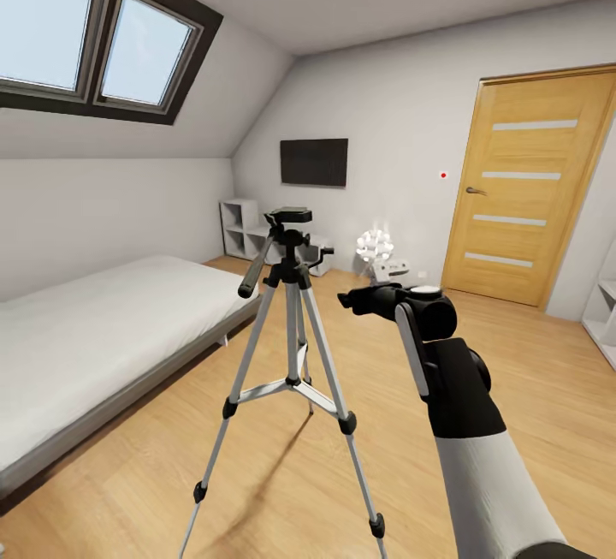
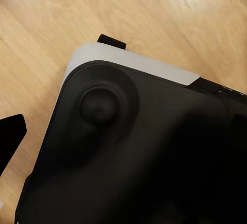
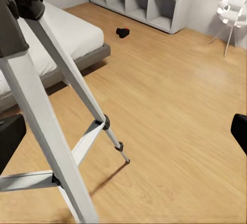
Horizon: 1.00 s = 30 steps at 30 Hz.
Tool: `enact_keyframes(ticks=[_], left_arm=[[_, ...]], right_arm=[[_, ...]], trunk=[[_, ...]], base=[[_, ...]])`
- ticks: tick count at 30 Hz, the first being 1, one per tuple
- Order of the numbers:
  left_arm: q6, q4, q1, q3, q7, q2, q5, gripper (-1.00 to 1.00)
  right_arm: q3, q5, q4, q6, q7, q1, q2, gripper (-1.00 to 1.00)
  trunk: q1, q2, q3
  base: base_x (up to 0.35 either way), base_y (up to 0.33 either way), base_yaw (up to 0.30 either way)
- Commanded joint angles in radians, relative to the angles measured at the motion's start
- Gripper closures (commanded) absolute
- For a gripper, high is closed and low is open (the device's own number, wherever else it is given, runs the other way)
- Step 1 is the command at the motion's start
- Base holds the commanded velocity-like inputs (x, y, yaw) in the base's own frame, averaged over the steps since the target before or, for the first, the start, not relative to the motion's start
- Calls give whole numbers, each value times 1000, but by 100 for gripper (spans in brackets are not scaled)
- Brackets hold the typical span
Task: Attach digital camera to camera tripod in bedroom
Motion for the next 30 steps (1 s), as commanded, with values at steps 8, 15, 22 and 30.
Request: enact_keyframes(ticks=[8, 15, 22, 30], left_arm=[[-2, 0, 0, 6, 1, 0, -1, -100], [-2, 0, 0, 6, 1, 0, -1, -100], [-2, 0, 0, 7, 1, 0, -1, -100], [-2, 0, 0, 6, 1, -1, -1, -100]], right_arm=[[1, 12, 105, 4, 118, -1, -23, -100], [1, 15, 144, 4, 146, -1, -39, -100], [1, 16, 146, 4, 151, -1, -42, -100], [1, 15, 140, 4, 160, -1, -42, -100]], trunk=[[0, -1, -1], [0, -1, -1], [0, -1, -1], [0, -1, -1]], base=[[0, 0, 0], [0, 0, 0], [0, 0, 0], [0, 0, 0]])
